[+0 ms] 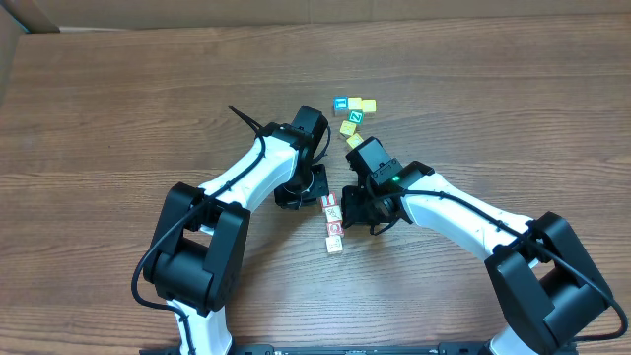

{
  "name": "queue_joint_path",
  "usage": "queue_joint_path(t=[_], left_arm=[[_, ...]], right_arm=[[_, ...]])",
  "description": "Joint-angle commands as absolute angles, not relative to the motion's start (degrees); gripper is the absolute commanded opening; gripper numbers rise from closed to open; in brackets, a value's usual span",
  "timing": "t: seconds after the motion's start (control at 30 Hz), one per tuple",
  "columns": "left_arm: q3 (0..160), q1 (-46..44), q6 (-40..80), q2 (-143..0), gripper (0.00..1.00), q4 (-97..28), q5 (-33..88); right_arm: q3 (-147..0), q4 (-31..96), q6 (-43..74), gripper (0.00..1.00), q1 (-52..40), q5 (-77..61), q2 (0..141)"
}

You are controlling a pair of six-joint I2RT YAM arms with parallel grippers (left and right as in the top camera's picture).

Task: Flip 4 blocks
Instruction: 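Lower both grippers on either side of the block column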

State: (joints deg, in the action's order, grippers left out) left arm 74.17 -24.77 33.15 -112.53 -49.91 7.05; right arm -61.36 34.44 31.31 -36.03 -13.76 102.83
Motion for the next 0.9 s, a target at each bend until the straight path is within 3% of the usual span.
queue_joint_path(t=[0.0,0.87], left_arm=[[73.58,-25.17,34.33,-113.16,0.04,-49.84,8.23],[73.58,-25.17,34.28,-113.16,0.04,-49.67,9.87]], right_arm=[[-60.69,33.71,30.52,0.04,-35.99,-14.70,103.00],[-58.06,27.83,30.15,0.04,-35.99,-14.06,103.00]])
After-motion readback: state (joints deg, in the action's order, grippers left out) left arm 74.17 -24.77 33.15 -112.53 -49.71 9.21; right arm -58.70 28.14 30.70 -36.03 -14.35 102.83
